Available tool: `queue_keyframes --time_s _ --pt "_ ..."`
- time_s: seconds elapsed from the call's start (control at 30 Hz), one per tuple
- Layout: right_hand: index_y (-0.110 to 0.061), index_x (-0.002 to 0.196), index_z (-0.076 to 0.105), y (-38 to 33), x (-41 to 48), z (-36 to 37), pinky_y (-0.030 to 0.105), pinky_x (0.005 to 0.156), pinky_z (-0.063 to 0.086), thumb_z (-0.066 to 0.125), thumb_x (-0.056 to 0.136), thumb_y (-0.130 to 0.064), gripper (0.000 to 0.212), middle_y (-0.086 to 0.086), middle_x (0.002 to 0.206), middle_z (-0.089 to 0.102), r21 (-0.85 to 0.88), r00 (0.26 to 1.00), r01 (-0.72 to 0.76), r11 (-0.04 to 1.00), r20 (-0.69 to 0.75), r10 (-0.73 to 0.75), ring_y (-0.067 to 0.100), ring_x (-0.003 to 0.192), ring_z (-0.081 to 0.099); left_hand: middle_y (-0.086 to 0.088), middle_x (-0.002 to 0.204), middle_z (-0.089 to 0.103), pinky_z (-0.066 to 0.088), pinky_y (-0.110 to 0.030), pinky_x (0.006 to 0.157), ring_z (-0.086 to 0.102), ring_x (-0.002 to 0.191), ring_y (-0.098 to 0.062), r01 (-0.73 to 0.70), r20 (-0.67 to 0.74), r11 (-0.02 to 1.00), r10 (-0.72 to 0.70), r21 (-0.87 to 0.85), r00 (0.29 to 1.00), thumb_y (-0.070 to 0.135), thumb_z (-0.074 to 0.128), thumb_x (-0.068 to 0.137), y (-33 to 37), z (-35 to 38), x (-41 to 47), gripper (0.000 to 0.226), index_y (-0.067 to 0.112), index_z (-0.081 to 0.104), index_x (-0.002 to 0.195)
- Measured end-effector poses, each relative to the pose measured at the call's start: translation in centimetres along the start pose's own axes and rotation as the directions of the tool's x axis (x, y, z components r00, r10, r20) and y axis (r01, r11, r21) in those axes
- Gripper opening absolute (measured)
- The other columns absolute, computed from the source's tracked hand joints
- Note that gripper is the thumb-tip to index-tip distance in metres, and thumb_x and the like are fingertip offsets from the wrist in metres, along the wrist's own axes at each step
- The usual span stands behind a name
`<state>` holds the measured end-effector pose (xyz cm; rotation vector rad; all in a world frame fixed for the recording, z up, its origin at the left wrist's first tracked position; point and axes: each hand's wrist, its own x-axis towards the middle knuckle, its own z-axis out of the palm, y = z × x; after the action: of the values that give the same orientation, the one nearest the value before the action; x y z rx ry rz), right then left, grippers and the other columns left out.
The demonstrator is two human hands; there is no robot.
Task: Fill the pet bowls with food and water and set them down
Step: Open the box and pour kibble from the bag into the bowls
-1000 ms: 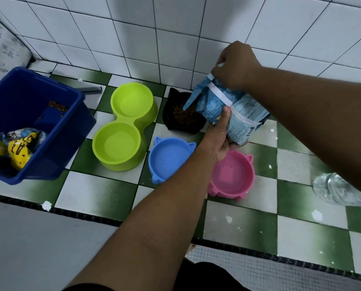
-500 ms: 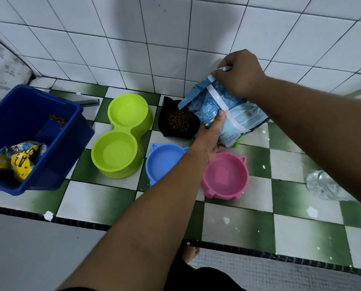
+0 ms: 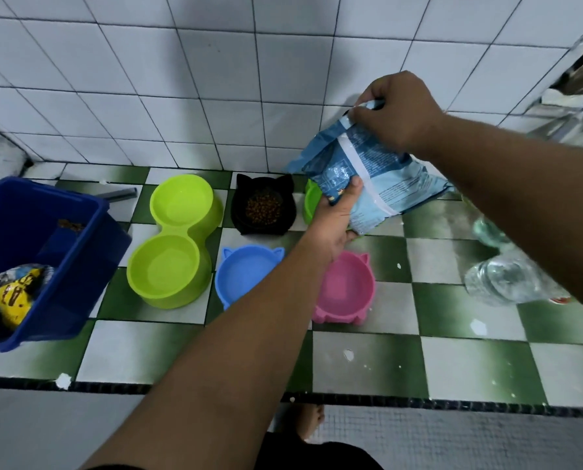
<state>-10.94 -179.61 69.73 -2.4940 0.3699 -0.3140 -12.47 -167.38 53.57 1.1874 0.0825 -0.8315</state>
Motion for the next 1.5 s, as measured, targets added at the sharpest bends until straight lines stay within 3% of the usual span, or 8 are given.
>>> queue_keyframes --time_s 0.07,0.17,0.23,0.4,0.53,0.73,1.13,1.5 --pt "-0.018 0.084 0.071 0.8 -0.1 -0.9 0.001 0.048 0.033 0.07 0.087 -0.025 0.007 -0.014 0.068 0.058 -0.068 1.0 0.0 0.998 0.019 0.001 -0.002 0.059 0.051 -0.002 0.131 0.069 0.054 -0.06 0.097 0.068 0.116 -0.027 0.02 0.013 0.999 -0.019 -0.027 1.0 0.059 0.078 0.078 -0.7 1.8 -0.2 0.075 0.024 0.051 0.139" --pt "-0.009 0.089 0.074 2.2 -0.1 -1.7 0.018 0.062 0.039 0.07 0.085 -0.024 0.016 0.002 0.08 0.066 -0.176 0.999 -0.005 0.984 0.053 0.015 0.012 0.074 0.057 -0.004 0.131 0.07 0.06 -0.051 0.087 0.07 0.113 -0.027 0.051 0.062 0.994 -0.045 -0.095 0.997 0.073 0.084 0.05 -2.3 4.4 -0.2 0.108 0.022 0.053 0.14" --pt "-0.008 0.092 0.075 3.2 -0.2 -1.7 0.023 0.07 0.038 0.07 0.084 -0.024 0.019 0.009 0.088 0.068 -0.227 0.997 -0.02 0.974 0.071 0.037 0.015 0.082 0.058 -0.006 0.132 0.069 0.062 -0.046 0.08 0.07 0.111 -0.026 0.097 0.088 0.989 -0.087 -0.111 0.992 0.078 0.081 0.044 -3.5 5.6 0.0 0.113 0.022 0.055 0.139" --pt "-0.004 0.097 0.075 4.8 -0.1 -0.4 0.026 0.077 0.042 0.068 0.086 -0.021 0.021 0.015 0.096 0.07 -0.297 0.991 -0.048 0.954 0.108 0.084 0.025 0.096 0.063 -0.015 0.141 0.06 0.061 -0.05 0.082 0.061 0.125 -0.036 0.176 0.182 0.972 -0.147 -0.153 0.972 0.066 0.056 0.091 -6.2 6.7 0.9 0.072 0.018 0.049 0.145" --pt "-0.004 0.098 0.077 5.6 0.5 1.6 0.026 0.077 0.044 0.064 0.086 -0.019 0.022 0.017 0.099 0.072 -0.33 0.984 -0.055 0.942 0.144 0.108 0.03 0.1 0.064 -0.019 0.143 0.058 0.051 -0.064 0.097 0.057 0.128 -0.04 0.201 0.241 0.958 -0.15 -0.204 0.959 0.065 0.048 0.095 -7.0 7.0 1.1 0.072 0.015 0.047 0.147" --pt "-0.005 0.097 0.076 5.9 1.3 3.1 0.026 0.077 0.043 0.063 0.086 -0.02 0.022 0.017 0.103 0.072 -0.346 0.977 -0.024 0.938 0.19 0.095 0.03 0.102 0.064 -0.022 0.144 0.055 0.046 -0.069 0.101 0.055 0.129 -0.043 0.228 0.259 0.94 -0.161 -0.255 0.952 0.069 0.047 0.092 -7.2 6.8 1.8 0.08 0.013 0.045 0.149" --pt "-0.007 0.094 0.076 5.4 1.9 3.3 0.028 0.078 0.045 0.063 0.085 -0.019 0.02 0.018 0.098 0.073 -0.362 0.979 0.027 0.932 0.197 0.048 0.03 0.099 0.065 -0.021 0.135 0.055 0.044 -0.068 0.103 0.06 0.113 -0.036 0.222 0.257 0.906 -0.133 -0.359 0.957 0.062 0.043 0.1 -6.7 8.1 1.6 0.071 0.012 0.042 0.149" --pt "-0.008 0.098 0.076 6.1 1.3 3.0 0.026 0.077 0.041 0.063 0.087 -0.022 0.022 0.016 0.103 0.072 -0.359 0.982 0.025 0.933 0.183 0.044 0.029 0.103 0.063 -0.024 0.148 0.049 0.045 -0.067 0.103 0.056 0.124 -0.041 0.211 0.235 0.907 -0.13 -0.365 0.963 0.061 0.046 0.099 -7.3 8.6 1.7 0.07 0.014 0.041 0.15"
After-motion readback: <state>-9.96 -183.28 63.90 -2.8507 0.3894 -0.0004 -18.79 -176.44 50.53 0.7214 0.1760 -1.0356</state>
